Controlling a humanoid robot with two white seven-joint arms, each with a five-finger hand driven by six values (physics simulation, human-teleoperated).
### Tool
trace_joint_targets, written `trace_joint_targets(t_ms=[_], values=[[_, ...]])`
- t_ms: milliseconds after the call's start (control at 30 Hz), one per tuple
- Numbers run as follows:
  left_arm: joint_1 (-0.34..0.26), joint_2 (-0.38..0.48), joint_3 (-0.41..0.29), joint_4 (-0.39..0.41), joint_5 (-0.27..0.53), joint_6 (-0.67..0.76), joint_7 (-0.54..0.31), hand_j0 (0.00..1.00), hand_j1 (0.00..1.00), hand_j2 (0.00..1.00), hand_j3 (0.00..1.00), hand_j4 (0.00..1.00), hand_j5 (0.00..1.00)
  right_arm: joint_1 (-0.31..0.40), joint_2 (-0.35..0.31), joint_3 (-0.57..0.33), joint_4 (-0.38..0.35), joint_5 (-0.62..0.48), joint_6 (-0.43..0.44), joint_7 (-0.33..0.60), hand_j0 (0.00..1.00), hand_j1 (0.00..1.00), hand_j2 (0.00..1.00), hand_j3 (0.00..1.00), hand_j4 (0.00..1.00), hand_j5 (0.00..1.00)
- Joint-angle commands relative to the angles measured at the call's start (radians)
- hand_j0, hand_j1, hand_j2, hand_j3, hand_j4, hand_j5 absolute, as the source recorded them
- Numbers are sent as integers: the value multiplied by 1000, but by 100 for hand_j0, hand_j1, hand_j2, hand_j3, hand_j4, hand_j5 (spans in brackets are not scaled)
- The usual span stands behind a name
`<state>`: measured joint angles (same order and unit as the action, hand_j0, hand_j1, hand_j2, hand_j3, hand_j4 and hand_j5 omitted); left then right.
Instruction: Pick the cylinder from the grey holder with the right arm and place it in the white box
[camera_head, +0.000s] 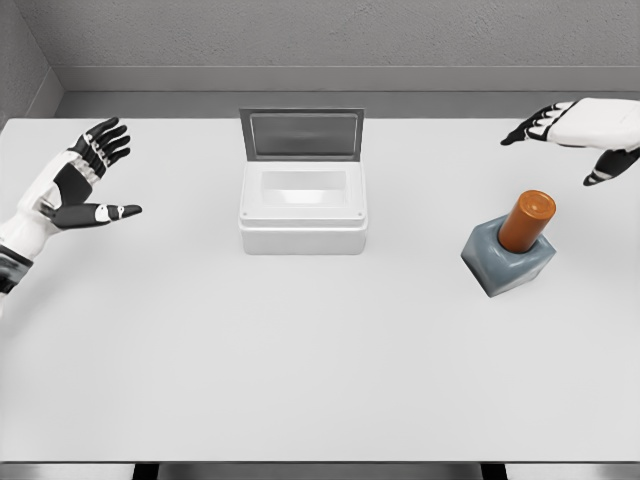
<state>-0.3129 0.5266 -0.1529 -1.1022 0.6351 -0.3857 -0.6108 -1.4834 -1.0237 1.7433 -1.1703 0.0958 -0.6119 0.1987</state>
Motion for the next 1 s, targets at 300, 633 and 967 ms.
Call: trace_joint_targets(t_ms=[300,633,967], values=[[12,4,133,-5,28,334,0,100,100,100,100,100,100,-2,-1,21,-8,1,1,-5,100,100,100,100,100,100],[8,4,134,-21,24,334,0,100,100,100,100,100,100,5,-75,36,-106,-27,1,1,100,100,100,100,100,100],[6,13,134,-21,24,330,0,100,100,100,100,100,100,14,-62,58,-134,-25,1,5,100,100,100,100,100,100]])
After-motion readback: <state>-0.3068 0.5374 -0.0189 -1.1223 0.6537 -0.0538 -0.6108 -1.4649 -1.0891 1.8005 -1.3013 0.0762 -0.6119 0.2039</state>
